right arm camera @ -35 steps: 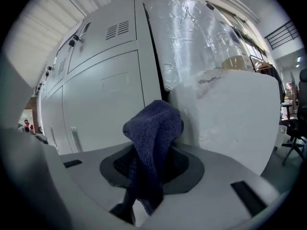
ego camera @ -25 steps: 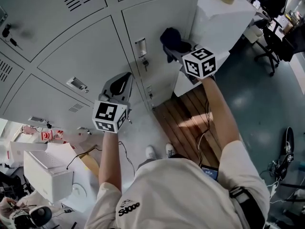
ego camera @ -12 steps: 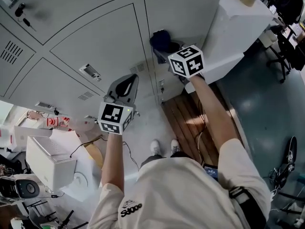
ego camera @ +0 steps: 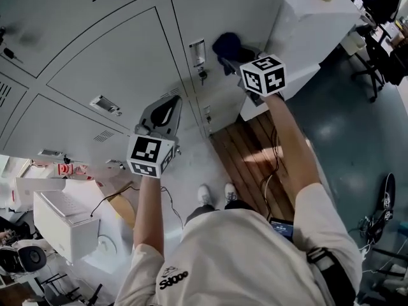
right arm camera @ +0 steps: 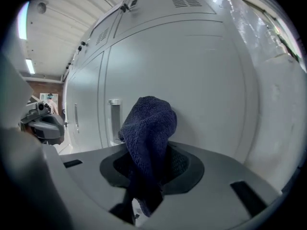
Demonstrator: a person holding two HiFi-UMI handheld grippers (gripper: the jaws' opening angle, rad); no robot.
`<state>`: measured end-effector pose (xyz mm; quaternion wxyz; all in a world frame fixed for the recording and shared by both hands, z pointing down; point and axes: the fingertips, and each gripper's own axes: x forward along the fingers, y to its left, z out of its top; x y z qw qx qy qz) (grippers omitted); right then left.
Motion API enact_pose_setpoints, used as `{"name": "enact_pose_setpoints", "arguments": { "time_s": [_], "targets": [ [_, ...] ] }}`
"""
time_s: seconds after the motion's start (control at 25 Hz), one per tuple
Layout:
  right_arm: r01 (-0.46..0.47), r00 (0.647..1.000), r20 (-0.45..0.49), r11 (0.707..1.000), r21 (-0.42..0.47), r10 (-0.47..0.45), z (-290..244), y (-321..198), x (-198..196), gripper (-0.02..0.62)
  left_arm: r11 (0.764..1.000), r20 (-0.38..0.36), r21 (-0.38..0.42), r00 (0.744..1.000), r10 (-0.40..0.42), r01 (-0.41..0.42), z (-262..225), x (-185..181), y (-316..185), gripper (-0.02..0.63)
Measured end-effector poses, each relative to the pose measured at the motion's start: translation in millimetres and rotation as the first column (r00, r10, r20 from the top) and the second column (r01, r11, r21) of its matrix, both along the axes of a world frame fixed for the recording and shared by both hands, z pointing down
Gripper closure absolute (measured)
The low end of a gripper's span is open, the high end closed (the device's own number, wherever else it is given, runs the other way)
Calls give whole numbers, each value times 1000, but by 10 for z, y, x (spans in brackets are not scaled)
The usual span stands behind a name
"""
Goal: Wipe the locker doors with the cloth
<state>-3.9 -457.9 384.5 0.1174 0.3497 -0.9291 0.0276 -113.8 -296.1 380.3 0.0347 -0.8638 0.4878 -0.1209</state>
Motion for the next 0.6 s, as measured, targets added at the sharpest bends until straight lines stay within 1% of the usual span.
{"name": "enact_pose_setpoints", "arguments": {
  "time_s": [0.12,0.24,0.4,0.48,0.6],
  "targets": [
    [-40,999,2,999,-21,40,6,-182,305,489,1000,1,-7,1000,16,-16,25,109,-88,588],
    [-35,999,-16,999,-34,35,43,-297,501,488,999,7,-14,1000,29,-29,47,211,-161,588],
    [-48,998,-39,998,-49,47,163,-463,782,489,1000,10,-9,1000,22,-22,34,258,-234,588],
    [-95,994,-53,994,-48,92,247,-557,949,488,1000,4,-3,1000,14,-14,23,255,-259,588],
    [-220,974,-67,974,-57,216,400,-706,1250,489,1000,-10,2,1000,3,-3,18,228,-289,589]
  ]
}}
